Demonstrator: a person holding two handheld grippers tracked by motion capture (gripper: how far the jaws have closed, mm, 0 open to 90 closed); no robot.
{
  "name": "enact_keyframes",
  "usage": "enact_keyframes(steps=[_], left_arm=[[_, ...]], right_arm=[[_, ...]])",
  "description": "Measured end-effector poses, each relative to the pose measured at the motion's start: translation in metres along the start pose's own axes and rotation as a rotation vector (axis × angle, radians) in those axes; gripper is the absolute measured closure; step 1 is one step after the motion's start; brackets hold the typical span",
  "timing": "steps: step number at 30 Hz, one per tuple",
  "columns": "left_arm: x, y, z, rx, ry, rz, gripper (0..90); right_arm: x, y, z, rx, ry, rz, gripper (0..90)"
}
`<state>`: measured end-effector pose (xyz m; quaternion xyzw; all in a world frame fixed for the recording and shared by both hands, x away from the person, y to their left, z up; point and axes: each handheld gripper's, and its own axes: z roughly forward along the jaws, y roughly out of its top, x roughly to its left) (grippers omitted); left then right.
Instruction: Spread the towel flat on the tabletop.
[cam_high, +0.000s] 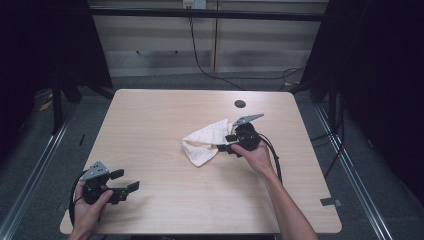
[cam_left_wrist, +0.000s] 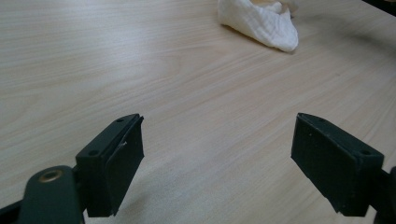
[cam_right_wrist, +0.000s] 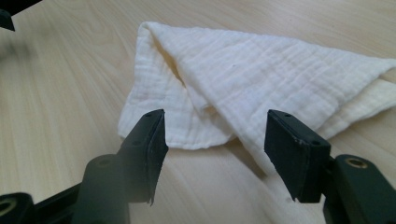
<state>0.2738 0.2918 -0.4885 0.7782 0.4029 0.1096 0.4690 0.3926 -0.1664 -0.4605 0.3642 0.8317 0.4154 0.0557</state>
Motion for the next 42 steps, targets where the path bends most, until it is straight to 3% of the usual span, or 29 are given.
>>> enact_keyframes(steps=[5, 11, 16, 21, 23, 26, 29, 33, 42], left_arm=[[0.0, 0.0, -0.001, -0.001, -0.002, 0.002, 16.7], [0.001, -0.001, -0.001, 0.0, -0.001, -0.003, 16.8], [0.002, -0.001, -0.002, -0.003, 0.002, -0.007, 16.9], [0.003, -0.001, -0.002, 0.003, 0.003, -0.006, 17.1], [0.003, -0.001, -0.001, 0.005, 0.004, -0.007, 17.3], [0.002, -0.001, -0.001, 0.007, 0.005, -0.004, 17.5], [0.002, -0.001, -0.001, 0.007, 0.005, -0.001, 17.5], [0.002, -0.001, -0.001, 0.007, 0.004, -0.004, 17.5], [0.002, -0.001, 0.0, 0.017, 0.008, 0.001, 17.7]], right_arm=[[-0.007, 0.009, 0.013, 0.006, 0.002, 0.015, 39.9], [-0.009, 0.016, 0.029, 0.057, -0.021, 0.001, 40.6], [-0.017, 0.017, 0.04, 0.07, -0.024, 0.013, 39.4], [-0.019, 0.014, 0.052, 0.123, -0.03, 0.01, 41.7], [-0.021, 0.01, 0.056, 0.132, -0.032, 0.017, 47.4], [-0.021, 0.008, 0.056, 0.137, -0.038, 0.017, 65.6], [-0.022, 0.006, 0.055, 0.144, -0.05, 0.001, 77.0], [-0.019, 0.001, 0.052, 0.139, -0.022, 0.01, 82.1], [-0.003, -0.013, 0.044, 0.126, 0.008, -0.008, 83.2]])
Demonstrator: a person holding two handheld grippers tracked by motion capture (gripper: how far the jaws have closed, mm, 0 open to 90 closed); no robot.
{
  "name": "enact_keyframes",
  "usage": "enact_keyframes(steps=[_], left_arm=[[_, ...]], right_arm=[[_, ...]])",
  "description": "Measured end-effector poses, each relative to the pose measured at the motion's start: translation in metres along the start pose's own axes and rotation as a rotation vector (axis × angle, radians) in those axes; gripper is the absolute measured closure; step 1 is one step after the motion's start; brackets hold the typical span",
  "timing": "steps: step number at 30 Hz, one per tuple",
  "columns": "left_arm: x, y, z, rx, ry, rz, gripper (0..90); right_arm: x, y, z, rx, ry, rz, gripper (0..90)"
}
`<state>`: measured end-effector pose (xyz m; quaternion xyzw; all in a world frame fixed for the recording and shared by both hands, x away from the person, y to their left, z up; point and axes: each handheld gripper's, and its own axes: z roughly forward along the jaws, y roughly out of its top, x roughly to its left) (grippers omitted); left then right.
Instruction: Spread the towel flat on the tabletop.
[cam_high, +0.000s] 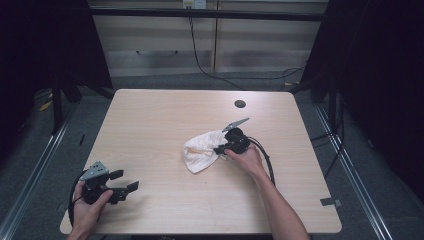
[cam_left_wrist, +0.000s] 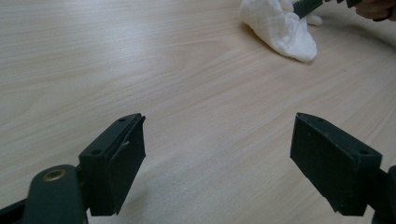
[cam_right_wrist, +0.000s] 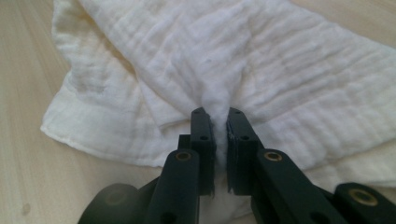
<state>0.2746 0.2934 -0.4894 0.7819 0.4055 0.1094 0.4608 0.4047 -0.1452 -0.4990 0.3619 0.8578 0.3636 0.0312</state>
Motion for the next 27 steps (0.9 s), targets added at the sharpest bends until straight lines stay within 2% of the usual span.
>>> enact_keyframes(steps=[8, 15, 19, 23, 27], left_arm=[[-0.001, 0.0, 0.001, -0.001, -0.001, 0.003, 17.8], [-0.002, 0.001, 0.002, 0.002, 0.008, 0.007, 18.4], [-0.002, 0.001, 0.002, 0.005, 0.011, 0.012, 19.6], [-0.003, 0.003, 0.005, -0.008, 0.016, -0.003, 19.7], [-0.003, 0.003, 0.006, 0.014, 0.017, 0.02, 19.8]], right_arm=[[0.012, -0.017, -0.007, -0.031, 0.045, 0.019, 83.5], [0.025, -0.027, -0.012, -0.029, 0.059, -0.004, 83.5], [0.034, -0.036, -0.016, -0.037, 0.073, -0.001, 83.5], [0.042, -0.044, -0.02, -0.048, 0.084, -0.004, 83.5], [0.051, -0.049, -0.023, -0.044, 0.09, -0.014, 83.4]])
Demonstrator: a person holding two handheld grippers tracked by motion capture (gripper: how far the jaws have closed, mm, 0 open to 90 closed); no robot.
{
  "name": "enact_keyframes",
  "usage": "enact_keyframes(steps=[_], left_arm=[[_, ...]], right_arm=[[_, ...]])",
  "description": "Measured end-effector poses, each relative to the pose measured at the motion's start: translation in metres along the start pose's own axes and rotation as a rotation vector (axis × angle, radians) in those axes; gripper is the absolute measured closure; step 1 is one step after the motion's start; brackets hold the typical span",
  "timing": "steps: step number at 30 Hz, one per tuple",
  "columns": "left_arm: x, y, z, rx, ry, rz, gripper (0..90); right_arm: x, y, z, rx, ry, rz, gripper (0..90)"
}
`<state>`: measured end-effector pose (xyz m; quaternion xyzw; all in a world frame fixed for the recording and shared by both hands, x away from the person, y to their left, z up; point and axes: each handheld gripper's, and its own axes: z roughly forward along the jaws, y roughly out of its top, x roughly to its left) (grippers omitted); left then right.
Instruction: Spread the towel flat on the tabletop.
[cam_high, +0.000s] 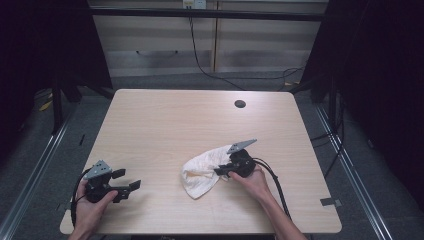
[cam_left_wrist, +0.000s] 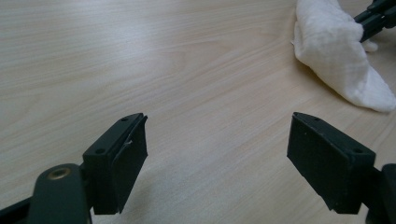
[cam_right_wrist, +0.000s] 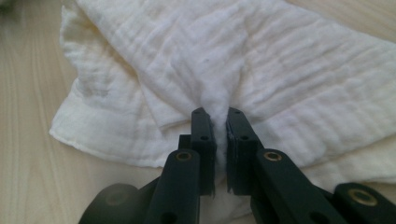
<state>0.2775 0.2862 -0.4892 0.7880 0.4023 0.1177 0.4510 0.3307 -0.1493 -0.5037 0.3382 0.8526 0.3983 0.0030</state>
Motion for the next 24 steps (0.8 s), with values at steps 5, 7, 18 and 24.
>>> enact_keyframes(steps=[5, 7, 18, 24], left_arm=[[0.0, 0.001, 0.001, -0.005, 0.005, -0.003, 20.0], [0.0, 0.001, 0.001, -0.005, 0.003, -0.007, 20.4], [-0.017, 0.015, 0.016, 0.006, -0.034, 0.026, 25.5], [-0.021, 0.031, 0.02, -0.012, -0.04, 0.049, 28.1]], right_arm=[[0.012, -0.005, -0.002, 0.019, 0.013, -0.017, 82.9], [0.016, -0.006, -0.003, 0.024, 0.013, -0.027, 82.0], [0.021, -0.005, -0.018, -0.012, 0.031, -0.032, 59.0], [0.01, -0.001, -0.039, -0.049, -0.009, -0.02, 58.4]])
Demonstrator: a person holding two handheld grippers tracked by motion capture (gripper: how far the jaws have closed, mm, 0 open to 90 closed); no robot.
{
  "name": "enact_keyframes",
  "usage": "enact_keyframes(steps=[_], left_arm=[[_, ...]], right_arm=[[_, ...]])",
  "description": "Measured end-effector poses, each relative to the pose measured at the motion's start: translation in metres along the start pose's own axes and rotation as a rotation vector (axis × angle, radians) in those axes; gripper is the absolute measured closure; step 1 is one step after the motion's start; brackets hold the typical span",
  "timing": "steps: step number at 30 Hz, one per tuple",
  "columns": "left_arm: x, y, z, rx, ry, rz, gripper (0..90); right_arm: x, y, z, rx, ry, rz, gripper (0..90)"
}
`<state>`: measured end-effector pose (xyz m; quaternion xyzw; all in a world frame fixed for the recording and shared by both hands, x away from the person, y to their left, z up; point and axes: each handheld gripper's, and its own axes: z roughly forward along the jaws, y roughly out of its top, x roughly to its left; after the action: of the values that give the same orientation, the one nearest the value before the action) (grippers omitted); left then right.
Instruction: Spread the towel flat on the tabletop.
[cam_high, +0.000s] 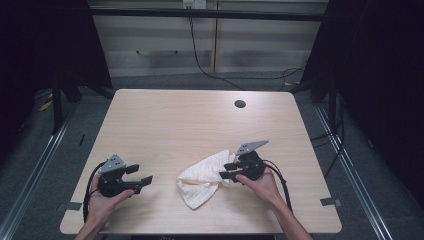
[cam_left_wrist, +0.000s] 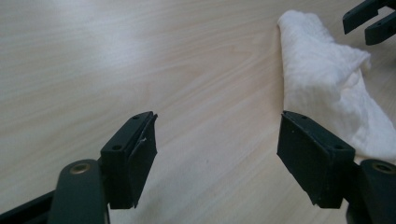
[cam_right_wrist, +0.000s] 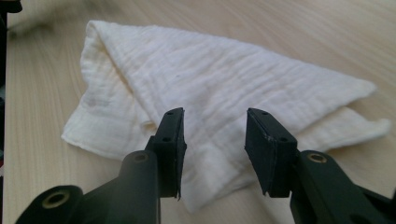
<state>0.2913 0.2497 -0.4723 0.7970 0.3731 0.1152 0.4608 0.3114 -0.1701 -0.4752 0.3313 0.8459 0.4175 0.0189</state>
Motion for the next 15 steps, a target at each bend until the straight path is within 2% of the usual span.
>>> enact_keyframes(steps=[1, 2, 3, 5, 6, 8, 9, 11, 13, 15], left_arm=[[0.001, 0.004, 0.002, -0.014, 0.002, -0.004, 27.5], [0.001, 0.008, 0.007, -0.016, -0.005, -0.028, 27.6], [0.001, 0.013, 0.012, -0.011, -0.03, -0.032, 26.9], [-0.001, 0.018, 0.018, -0.01, -0.045, -0.025, 27.8], [-0.008, 0.026, 0.03, 0.002, -0.077, -0.014, 27.3], [-0.015, 0.031, 0.038, 0.016, -0.099, 0.012, 29.3], [-0.021, 0.033, 0.043, 0.033, -0.131, 0.03, 29.2], [-0.03, 0.036, 0.048, 0.048, -0.137, 0.063, 31.2], [-0.034, 0.037, 0.051, 0.046, -0.181, 0.053, 33.4], [-0.039, 0.038, 0.057, 0.036, -0.202, 0.046, 37.4]], right_arm=[[-0.003, 0.001, -0.003, -0.007, -0.011, 0.004, 59.3], [-0.006, 0.001, -0.005, -0.005, -0.027, 0.012, 60.7], [-0.01, 0.002, -0.007, -0.004, -0.034, 0.016, 61.5], [-0.013, 0.003, -0.008, -0.01, -0.041, 0.014, 62.1], [-0.02, 0.006, -0.009, -0.016, -0.062, 0.022, 64.6], [-0.028, 0.009, -0.009, -0.02, -0.075, 0.034, 65.5], [-0.031, 0.01, -0.008, -0.02, -0.081, 0.033, 66.0], [-0.037, 0.012, -0.003, -0.008, -0.095, 0.036, 67.5], [-0.043, 0.014, 0.003, 0.005, -0.108, 0.035, 69.3], [-0.049, 0.014, 0.008, 0.002, -0.107, 0.049, 69.3]])
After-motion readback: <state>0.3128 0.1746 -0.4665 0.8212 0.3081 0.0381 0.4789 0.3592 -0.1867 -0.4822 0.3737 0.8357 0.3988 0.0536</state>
